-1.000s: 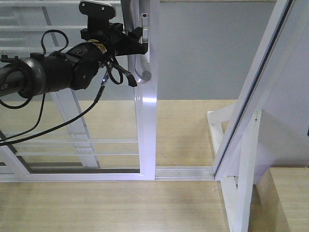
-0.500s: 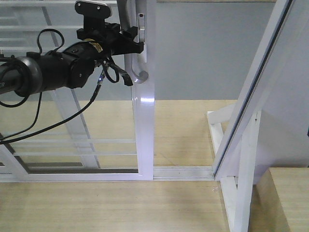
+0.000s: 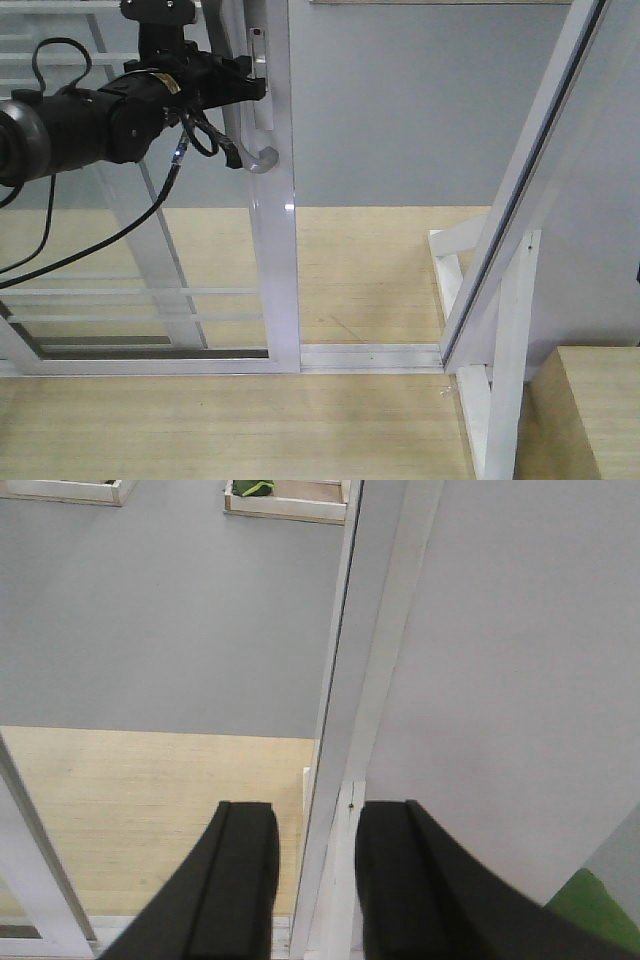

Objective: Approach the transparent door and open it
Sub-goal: 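Push the handle with the left gripper, sliding the door further open, then open the left gripper and pull it back from the handle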

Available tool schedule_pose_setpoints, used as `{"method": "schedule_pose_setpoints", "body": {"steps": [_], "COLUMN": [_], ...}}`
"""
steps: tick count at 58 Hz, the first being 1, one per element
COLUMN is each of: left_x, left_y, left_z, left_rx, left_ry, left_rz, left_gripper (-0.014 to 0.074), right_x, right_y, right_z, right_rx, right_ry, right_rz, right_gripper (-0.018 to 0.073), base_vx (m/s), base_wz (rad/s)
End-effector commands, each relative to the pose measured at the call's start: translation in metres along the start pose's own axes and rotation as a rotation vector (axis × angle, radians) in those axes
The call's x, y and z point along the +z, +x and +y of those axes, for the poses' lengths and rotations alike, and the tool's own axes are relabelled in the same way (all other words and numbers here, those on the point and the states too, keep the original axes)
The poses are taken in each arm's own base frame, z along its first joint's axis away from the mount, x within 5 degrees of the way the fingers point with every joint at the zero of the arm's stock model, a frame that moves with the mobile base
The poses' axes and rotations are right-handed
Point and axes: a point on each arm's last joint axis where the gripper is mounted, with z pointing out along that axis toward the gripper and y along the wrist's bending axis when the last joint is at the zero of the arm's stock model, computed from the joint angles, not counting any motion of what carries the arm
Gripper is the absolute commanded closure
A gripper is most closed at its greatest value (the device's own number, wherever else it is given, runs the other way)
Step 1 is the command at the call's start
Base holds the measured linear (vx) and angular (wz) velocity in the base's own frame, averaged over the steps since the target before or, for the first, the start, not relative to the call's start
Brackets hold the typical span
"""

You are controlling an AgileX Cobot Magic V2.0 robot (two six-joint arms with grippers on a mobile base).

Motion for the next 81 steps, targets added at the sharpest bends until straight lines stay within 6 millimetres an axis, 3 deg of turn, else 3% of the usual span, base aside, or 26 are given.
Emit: {"method": "schedule_pose_setpoints", "body": {"steps": [1, 33, 43, 48, 64, 73, 81], "left_x": [-0.022, -0.066, -0.082, -0.093, -0.154, -0.194, -0.238], "left_y": [-0.044, -0.076, -0.076, -0.066, -0.034, -0.022, -0.025], "left_z": [0.022, 0.071, 0.09, 0.102, 0.12, 0.108, 0.091], "left_rx": [-0.053, 0.003, -0.009, -0.018, -0.032, -0.034, -0.02], "left_ry": [-0.052, -0.174, -0.225, -0.263, -0.366, -0.374, -0.372], "left_rz": [-0.139, -0.096, -0.108, -0.099, -0.16, -0.177, -0.257], "left_gripper": [0.0188, 0.0188, 0.0188, 0.0188, 0.0188, 0.0188, 0.0188], "right_x": [-0.005, -0.005, -0.005, -0.005, -0.005, -0.005, -0.005], "right_y": [-0.017, -0.017, -0.017, -0.017, -0.017, -0.017, -0.017], "right_z": [-0.002, -0.002, -0.002, -0.002, -0.002, -0.002, -0.002], "right_rx": [-0.021, -0.021, -0.021, -0.021, -0.021, -0.011, -0.011], "right_ry": [0.009, 0.009, 0.009, 0.009, 0.009, 0.008, 0.008], "right_rz": [-0.11, -0.113, -0.113, -0.113, -0.113, -0.11, -0.11], "right_gripper": [0.0257, 0.0257, 0.0257, 0.0257, 0.0257, 0.0257, 0.0257], "base_vx": [0.0, 0.0, 0.0, 0.0, 0.0, 0.0, 0.0], "base_wz": [0.0, 0.0, 0.0, 0.0, 0.0, 0.0, 0.0]}}
